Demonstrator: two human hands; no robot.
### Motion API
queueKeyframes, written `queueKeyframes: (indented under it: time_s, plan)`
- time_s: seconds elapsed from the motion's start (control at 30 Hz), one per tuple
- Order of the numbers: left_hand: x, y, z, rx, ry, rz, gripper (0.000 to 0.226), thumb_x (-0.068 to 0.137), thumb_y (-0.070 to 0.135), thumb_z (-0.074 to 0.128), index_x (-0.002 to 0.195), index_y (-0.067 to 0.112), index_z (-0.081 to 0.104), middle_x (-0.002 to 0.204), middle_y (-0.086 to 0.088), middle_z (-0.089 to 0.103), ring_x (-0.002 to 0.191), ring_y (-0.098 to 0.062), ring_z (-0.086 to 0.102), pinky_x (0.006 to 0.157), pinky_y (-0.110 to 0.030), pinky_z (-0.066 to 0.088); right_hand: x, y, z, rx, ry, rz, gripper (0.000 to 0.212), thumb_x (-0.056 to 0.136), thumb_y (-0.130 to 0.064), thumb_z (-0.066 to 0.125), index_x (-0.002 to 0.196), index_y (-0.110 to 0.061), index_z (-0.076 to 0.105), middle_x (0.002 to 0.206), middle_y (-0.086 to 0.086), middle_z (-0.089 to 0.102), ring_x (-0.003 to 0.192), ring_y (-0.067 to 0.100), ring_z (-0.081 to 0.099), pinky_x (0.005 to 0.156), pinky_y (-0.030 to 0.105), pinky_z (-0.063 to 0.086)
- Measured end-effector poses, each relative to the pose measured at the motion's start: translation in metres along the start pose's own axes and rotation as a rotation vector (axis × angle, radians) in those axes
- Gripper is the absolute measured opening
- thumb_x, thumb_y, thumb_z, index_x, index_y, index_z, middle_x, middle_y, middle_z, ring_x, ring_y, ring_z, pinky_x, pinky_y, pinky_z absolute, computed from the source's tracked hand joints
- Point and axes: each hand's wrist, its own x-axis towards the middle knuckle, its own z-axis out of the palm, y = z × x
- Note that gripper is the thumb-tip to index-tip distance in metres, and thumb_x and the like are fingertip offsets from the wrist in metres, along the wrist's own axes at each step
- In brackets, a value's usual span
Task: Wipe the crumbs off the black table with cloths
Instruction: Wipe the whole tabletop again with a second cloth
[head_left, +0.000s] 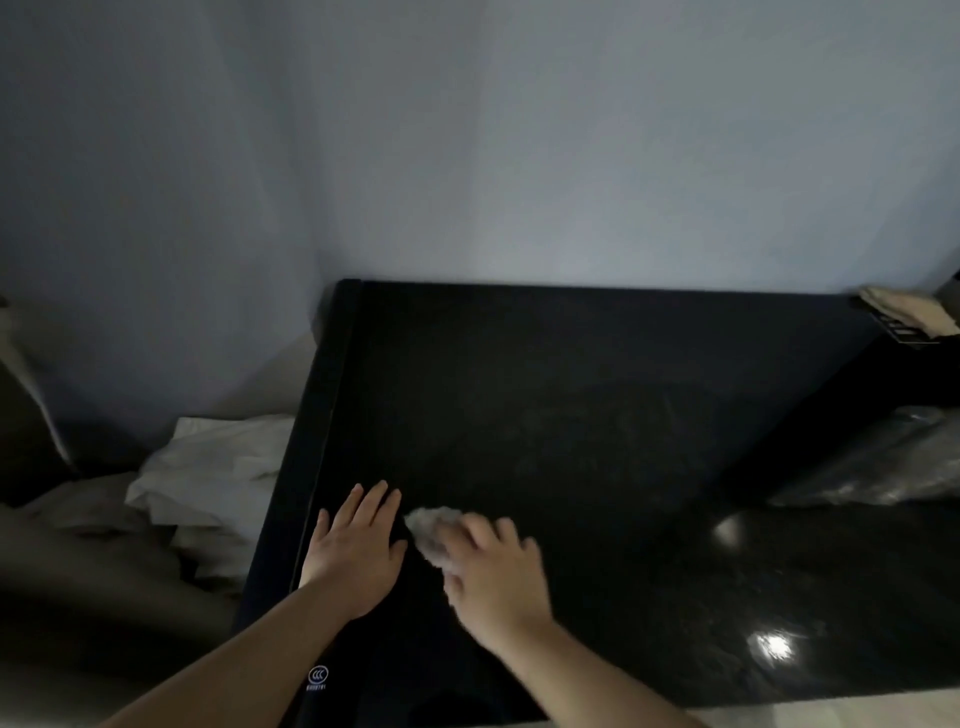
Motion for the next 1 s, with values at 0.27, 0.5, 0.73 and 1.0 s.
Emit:
queueKeyframes:
  time_s: [0.27, 0.5, 0.73, 1.0]
  plan:
    - [-0.002, 0.001, -0.001, 0.001, -0.012, -0.010, 0.063, 0.101, 0.043, 0.028, 0.151, 0.025, -0.005, 0.159, 0.008, -0.013, 0.146, -0.016, -0.013, 0.119, -0.041, 0.001, 0.023, 0.090, -0.030, 0.023, 0.210, 0.818, 0.047, 0.092, -0.036, 0.046, 0.137, -0.029, 0.036, 0.138, 0.003, 0.033, 0.119, 0.027, 0.036, 0.093, 0.043, 0.038]
    - [-0.001, -0.004, 0.000, 0.017, 0.023, 0.003, 0.063, 0.099, 0.047, 0.028, 0.152, 0.030, -0.002, 0.159, 0.012, -0.009, 0.146, -0.013, -0.010, 0.119, -0.039, 0.004, 0.013, 0.023, 0.002, -0.051, 0.168, -0.176, 0.042, 0.079, -0.034, 0.050, 0.121, -0.033, 0.056, 0.116, -0.008, 0.055, 0.096, 0.022, 0.057, 0.071, 0.037, 0.048]
    - [-0.001, -0.007, 0.000, 0.026, -0.014, 0.024, 0.063, 0.101, 0.046, 0.025, 0.151, 0.028, -0.009, 0.158, 0.009, -0.016, 0.145, -0.015, -0.015, 0.119, -0.040, 0.000, 0.034, 0.084, -0.028, -0.069, 0.230, 0.745, 0.049, 0.091, -0.037, 0.048, 0.136, -0.025, 0.032, 0.135, 0.006, 0.042, 0.119, 0.029, 0.042, 0.093, 0.043, 0.040]
    - [-0.001, -0.009, 0.004, 0.029, 0.063, 0.031, 0.060, 0.101, 0.046, 0.024, 0.151, 0.029, -0.003, 0.159, 0.010, -0.010, 0.145, -0.015, -0.016, 0.117, -0.041, -0.003, 0.024, 0.062, -0.004, -0.156, 0.256, -0.091, 0.060, 0.069, -0.029, 0.070, 0.126, -0.032, 0.053, 0.124, -0.007, 0.057, 0.094, 0.019, 0.061, 0.068, 0.034, 0.049]
